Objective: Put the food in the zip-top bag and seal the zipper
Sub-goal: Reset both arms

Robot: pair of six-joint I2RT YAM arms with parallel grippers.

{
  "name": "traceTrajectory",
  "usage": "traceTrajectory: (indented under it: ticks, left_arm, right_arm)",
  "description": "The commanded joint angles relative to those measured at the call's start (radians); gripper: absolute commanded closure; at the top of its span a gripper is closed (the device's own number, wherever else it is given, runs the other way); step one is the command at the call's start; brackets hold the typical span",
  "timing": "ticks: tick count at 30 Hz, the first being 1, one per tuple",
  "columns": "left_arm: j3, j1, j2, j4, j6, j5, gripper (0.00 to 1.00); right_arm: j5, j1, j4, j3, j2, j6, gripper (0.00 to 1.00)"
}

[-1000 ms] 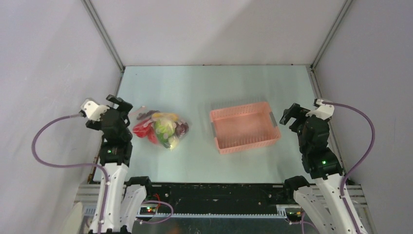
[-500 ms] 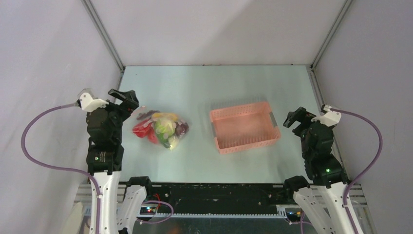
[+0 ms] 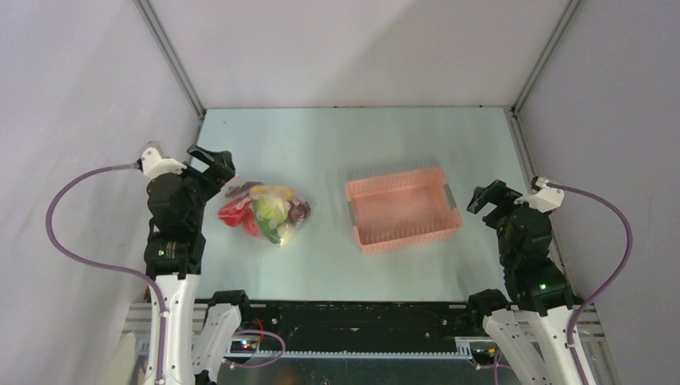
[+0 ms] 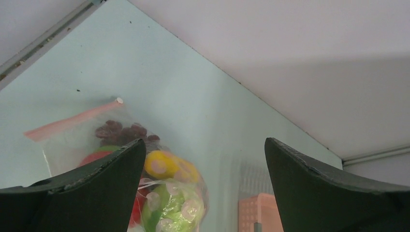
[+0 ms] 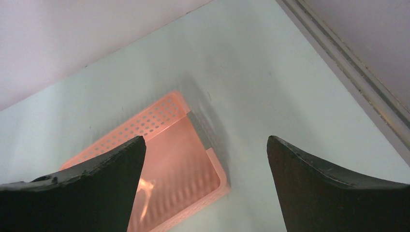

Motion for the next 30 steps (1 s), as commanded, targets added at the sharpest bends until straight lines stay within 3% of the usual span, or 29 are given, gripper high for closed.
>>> traceTrajectory:
  ticks: [1, 30]
  left_arm:
    - [0.001, 0.005, 0.029, 0.018, -0.001, 0.057, 0.0]
    - [-0.012, 0.006, 0.115, 0.056, -0.005, 0.173, 0.0]
  right_arm:
    - [-0.014, -0.002, -0.003, 0.003, -0.016, 0.005, 0.0]
    - [-0.051, -0.003, -0.027, 0.003, -0.037, -0.001, 0.01]
